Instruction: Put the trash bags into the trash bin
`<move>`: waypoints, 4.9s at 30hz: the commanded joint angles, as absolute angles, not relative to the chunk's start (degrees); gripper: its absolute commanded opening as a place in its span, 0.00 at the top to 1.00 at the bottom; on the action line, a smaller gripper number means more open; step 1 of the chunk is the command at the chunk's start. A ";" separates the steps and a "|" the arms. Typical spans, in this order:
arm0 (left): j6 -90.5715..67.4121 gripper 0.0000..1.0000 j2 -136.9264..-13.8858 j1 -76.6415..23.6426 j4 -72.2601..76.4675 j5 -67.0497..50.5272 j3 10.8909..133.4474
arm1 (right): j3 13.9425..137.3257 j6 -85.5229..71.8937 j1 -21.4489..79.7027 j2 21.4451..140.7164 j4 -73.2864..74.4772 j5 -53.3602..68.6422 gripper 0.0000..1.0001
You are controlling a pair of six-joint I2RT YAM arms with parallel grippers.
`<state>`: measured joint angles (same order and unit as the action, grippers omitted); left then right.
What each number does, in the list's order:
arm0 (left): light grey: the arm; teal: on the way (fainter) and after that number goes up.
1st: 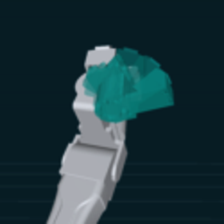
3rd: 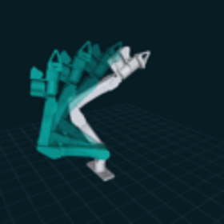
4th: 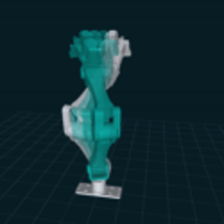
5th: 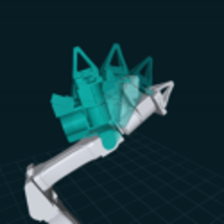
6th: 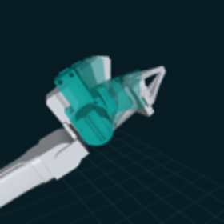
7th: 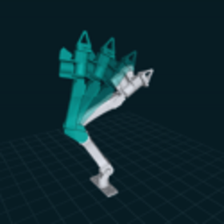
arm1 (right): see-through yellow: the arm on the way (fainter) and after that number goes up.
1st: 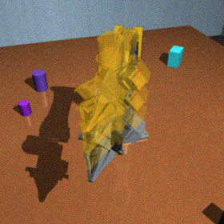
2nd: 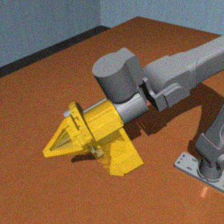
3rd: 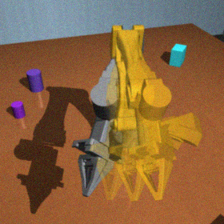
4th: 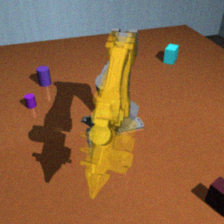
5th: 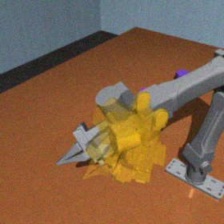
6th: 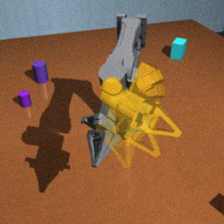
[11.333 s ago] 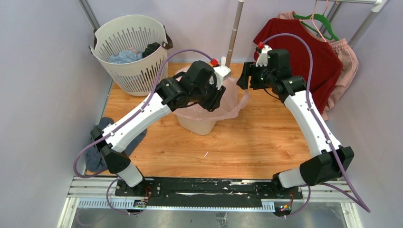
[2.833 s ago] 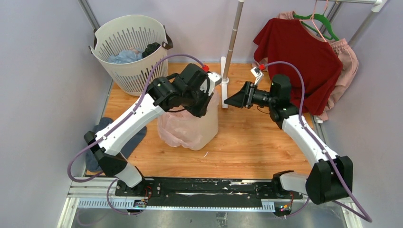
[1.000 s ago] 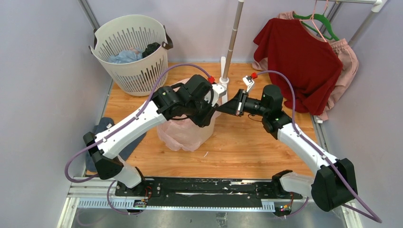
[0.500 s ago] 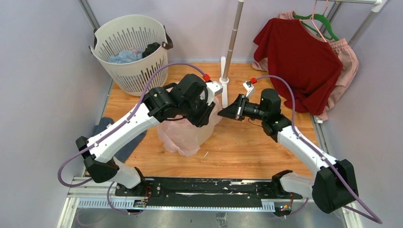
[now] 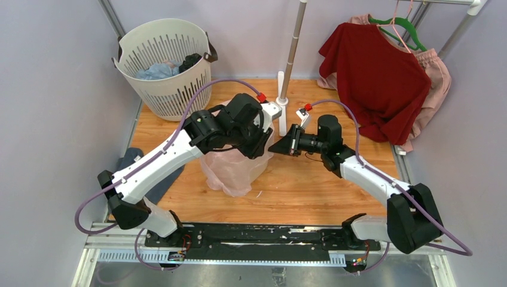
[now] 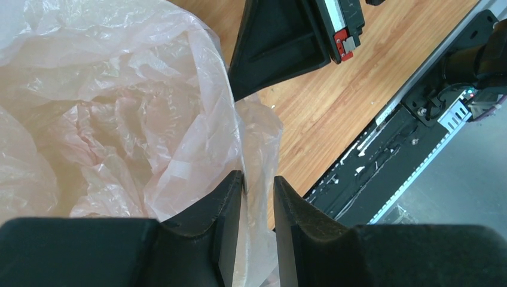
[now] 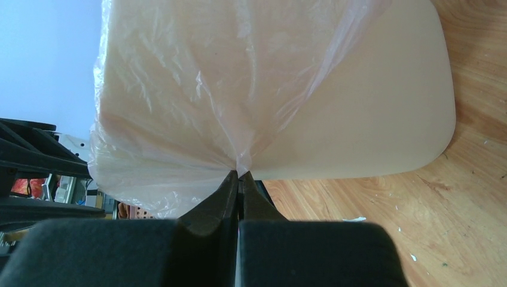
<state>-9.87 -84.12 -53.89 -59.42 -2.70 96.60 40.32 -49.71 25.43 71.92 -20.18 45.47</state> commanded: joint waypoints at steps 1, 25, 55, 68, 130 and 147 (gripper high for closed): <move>-9.81 0.69 -86.02 -54.58 -58.10 -2.26 96.11 | 39.11 -48.42 26.32 73.04 -21.80 44.19 1.00; -9.94 0.83 -83.47 -54.49 -57.99 0.36 93.17 | 47.74 -36.05 26.15 65.90 1.79 40.00 0.48; -19.45 0.15 -102.41 -45.53 -61.92 9.06 121.23 | 49.38 -32.83 20.23 58.89 11.59 38.63 0.38; -27.71 0.00 -99.78 -45.60 -59.31 16.00 117.48 | 46.91 -32.56 17.49 57.83 10.47 42.45 0.38; -16.40 0.71 -97.24 -49.47 -63.42 4.36 107.73 | 45.95 -38.62 12.44 61.12 2.35 42.36 0.39; -13.89 0.75 -97.91 -47.72 -63.53 -1.06 109.09 | 51.10 -37.78 12.60 71.41 4.37 43.52 0.57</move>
